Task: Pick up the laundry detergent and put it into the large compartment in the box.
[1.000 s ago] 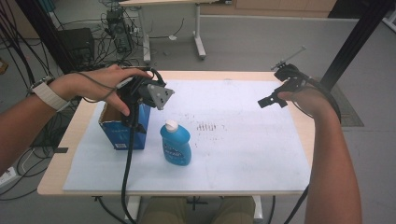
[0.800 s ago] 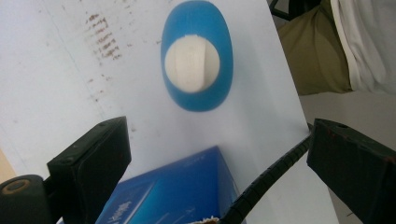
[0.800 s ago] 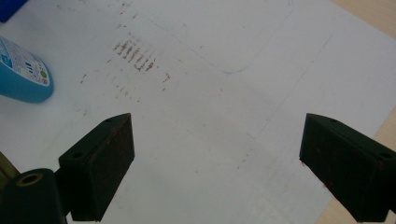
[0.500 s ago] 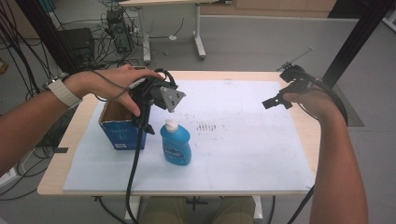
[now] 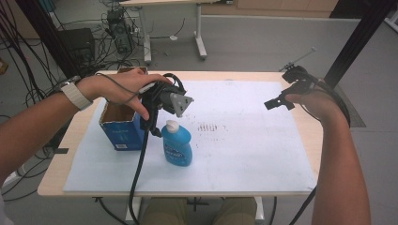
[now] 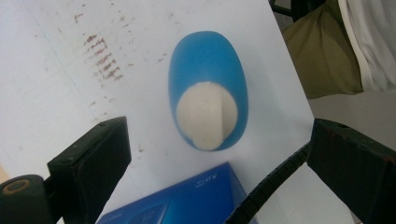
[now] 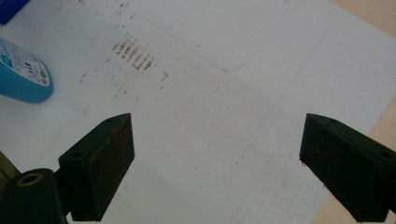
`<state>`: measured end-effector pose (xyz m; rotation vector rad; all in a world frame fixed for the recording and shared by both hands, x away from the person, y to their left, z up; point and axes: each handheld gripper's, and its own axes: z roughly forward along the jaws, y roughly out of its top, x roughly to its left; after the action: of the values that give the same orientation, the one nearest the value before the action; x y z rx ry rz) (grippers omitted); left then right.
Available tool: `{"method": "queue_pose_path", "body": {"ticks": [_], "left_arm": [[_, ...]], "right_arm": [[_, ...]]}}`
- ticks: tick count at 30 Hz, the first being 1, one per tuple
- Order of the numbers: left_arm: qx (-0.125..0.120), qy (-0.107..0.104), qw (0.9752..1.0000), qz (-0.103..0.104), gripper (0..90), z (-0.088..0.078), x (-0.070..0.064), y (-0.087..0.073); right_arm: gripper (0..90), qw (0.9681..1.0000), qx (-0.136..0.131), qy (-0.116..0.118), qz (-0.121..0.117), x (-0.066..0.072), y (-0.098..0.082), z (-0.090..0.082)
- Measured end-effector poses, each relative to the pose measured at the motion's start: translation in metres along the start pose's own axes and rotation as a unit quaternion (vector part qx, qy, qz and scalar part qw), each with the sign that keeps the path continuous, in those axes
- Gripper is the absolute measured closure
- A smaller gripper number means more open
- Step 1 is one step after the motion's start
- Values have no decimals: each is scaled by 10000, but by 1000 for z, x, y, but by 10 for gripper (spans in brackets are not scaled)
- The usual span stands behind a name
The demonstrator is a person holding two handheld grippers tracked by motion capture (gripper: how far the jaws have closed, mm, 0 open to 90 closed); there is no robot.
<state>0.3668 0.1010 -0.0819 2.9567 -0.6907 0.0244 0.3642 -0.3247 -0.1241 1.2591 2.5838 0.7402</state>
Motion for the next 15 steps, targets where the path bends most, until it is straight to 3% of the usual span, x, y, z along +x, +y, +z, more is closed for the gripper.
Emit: {"method": "queue_pose_path", "body": {"ticks": [15], "left_arm": [[76,-134,9997,181,71,13,9,11]], "right_arm": [[103,10000,-5,-6,9,0,-4,0]]}}
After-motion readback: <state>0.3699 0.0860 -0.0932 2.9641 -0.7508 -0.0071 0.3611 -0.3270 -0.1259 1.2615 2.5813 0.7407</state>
